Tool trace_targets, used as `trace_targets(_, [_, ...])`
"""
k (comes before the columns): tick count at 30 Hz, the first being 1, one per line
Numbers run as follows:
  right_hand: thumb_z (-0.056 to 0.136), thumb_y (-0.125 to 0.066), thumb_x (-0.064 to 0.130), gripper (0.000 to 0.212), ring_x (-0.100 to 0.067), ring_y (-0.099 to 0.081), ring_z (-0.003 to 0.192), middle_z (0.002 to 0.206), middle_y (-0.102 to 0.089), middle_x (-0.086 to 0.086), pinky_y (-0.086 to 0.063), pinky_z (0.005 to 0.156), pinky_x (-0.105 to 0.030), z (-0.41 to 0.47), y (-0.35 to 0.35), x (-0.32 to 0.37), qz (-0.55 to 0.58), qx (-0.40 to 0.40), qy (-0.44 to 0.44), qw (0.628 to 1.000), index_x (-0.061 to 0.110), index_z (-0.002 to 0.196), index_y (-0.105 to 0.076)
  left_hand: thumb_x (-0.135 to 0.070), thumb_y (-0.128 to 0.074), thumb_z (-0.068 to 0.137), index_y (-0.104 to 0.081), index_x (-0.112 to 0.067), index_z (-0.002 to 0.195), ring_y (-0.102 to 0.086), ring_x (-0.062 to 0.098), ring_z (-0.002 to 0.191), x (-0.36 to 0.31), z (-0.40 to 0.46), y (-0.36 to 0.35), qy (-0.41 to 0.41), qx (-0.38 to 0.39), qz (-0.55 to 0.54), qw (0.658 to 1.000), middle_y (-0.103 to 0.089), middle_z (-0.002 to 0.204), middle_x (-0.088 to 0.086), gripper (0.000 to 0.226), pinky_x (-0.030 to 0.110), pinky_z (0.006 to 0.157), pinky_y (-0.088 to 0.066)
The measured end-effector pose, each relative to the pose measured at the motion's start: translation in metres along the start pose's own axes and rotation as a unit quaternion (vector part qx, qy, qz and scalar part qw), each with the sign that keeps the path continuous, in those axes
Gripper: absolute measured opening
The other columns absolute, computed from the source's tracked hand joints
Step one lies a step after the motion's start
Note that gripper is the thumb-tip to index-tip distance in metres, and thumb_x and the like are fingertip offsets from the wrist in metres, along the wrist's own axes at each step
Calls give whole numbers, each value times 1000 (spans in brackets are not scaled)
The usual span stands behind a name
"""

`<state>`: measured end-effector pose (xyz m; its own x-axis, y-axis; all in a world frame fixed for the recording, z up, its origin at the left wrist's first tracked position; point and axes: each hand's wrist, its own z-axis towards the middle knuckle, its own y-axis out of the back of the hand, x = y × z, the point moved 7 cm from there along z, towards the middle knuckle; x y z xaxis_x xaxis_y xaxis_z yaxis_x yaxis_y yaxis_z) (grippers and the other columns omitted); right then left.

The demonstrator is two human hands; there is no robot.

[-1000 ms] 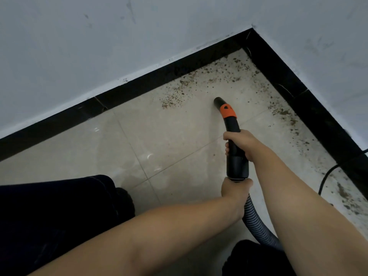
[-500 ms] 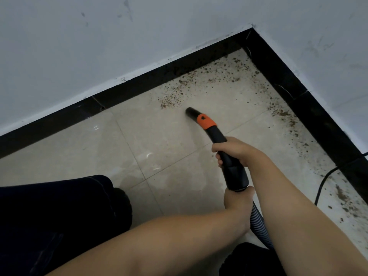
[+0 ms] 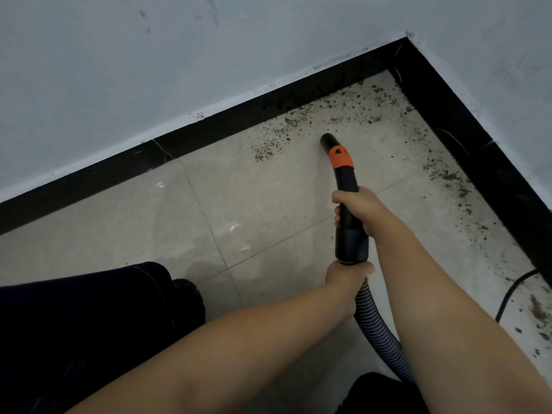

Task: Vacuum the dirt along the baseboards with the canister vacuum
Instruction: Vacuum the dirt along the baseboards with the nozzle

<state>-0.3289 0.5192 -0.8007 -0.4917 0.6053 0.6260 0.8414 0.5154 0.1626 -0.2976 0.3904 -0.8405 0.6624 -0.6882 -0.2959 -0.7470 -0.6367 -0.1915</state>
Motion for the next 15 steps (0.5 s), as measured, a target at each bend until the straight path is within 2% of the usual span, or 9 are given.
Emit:
trace_targets(2, [85, -54, 0, 15, -14, -46, 30, 57, -46, -11, -44, 38, -22, 5, 7, 7, 10, -18, 2, 1000, 7, 75, -45, -3, -62, 79, -56, -6, 86, -58, 23, 69, -8, 1, -1, -6, 14, 9, 1000, -52, 68, 5, 10, 25, 57, -42])
trace_targets(4, [84, -55, 0, 14, -13, -46, 30, 58, -47, -11, -45, 39, -21, 9, 9, 10, 16, -21, 0, 1000, 7, 76, -45, -2, -62, 79, -55, -7, 86, -49, 18, 61, -13, 3, 0, -2, 13, 0, 1000, -50, 68, 6, 12, 26, 57, -39])
trace_targets(7, [84, -55, 1, 11, -14, -48, 34, 59, -48, -10, -47, 42, -23, 11, 4, 12, 9, -2, -6, 1000, 7, 80, -46, -3, -63, 79, -55, -7, 88, -48, 17, 62, -15, 2, 1, -5, 0, -16, 1000, -51, 71, 6, 12, 27, 60, -40])
trace_targets(11, [85, -55, 2, 9, -17, -49, 44, 60, -50, -9, -49, 49, -27, 5, -17, 12, -60, 62, -10, 996, 7, 82, -48, -6, -66, 73, -58, -6, 88, -57, 29, 77, -4, -3, 4, -2, -16, -61, 998, -58, 79, 11, 16, 39, 72, -49])
trace_targets(13, [85, -55, 2, 9, -18, -49, 46, 60, -51, -9, -49, 50, -27, 0, -27, 11, -88, 79, -10, 993, 7, 83, -48, -9, -67, 69, -63, -4, 97, -62, 34, 87, 0, -5, 4, -7, -20, -89, 996, -64, 89, 16, 29, 44, 81, -53])
trace_targets(15, [84, -55, 1, 8, -18, -48, 46, 59, -51, -9, -48, 50, -28, -4, -34, 8, -104, 94, -12, 990, 7, 84, -48, -12, -67, 68, -64, -4, 101, -63, 34, 86, 0, -11, 4, -18, -31, -97, 995, -63, 87, 14, 35, 43, 78, -53])
